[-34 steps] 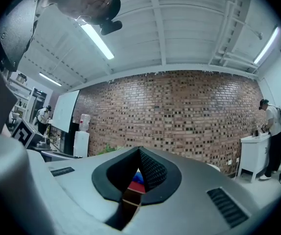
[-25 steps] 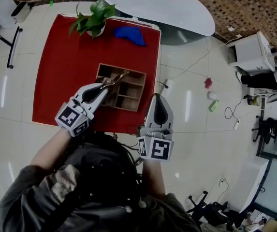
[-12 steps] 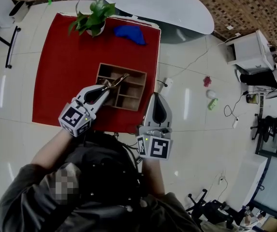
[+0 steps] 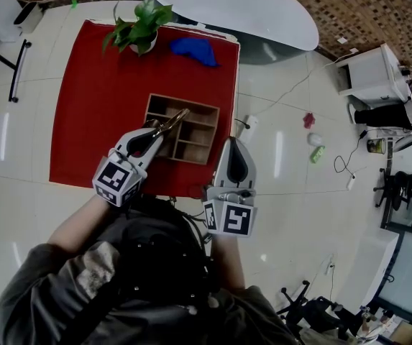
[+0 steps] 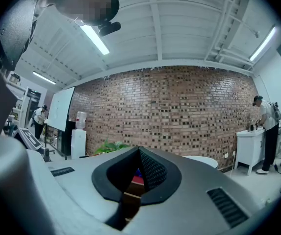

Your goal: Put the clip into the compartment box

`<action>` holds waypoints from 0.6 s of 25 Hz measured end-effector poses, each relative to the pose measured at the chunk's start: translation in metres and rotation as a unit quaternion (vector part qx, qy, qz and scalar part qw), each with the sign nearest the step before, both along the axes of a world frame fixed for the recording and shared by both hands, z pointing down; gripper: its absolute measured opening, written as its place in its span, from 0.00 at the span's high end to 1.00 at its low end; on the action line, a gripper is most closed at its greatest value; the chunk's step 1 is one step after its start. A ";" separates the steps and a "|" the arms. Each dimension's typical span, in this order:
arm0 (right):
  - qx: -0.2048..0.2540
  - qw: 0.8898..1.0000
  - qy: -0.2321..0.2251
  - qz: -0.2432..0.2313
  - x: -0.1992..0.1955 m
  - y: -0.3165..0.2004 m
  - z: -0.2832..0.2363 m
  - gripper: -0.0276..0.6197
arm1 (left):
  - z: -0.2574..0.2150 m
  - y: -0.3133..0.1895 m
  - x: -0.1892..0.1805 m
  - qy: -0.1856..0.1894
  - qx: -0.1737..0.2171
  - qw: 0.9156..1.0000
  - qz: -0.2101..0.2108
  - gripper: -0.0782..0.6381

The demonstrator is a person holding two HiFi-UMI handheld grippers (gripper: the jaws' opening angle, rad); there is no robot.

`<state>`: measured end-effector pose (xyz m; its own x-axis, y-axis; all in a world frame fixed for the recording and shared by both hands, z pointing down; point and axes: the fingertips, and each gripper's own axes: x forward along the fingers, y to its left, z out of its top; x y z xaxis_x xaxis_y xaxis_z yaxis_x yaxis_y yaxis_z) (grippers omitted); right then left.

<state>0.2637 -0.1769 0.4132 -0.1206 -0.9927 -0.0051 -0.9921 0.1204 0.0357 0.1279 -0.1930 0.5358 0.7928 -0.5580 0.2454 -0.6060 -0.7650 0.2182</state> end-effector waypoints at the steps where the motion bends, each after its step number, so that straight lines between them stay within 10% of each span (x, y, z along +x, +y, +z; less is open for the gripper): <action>1: 0.000 1.000 0.000 0.000 -0.001 0.000 0.000 0.95 | 0.001 0.000 0.000 -0.004 0.003 1.000 0.000 0.81; 15: -0.001 1.000 0.001 0.004 -0.009 0.005 -0.004 0.95 | -0.002 0.006 0.002 -0.017 0.010 1.000 0.020 0.73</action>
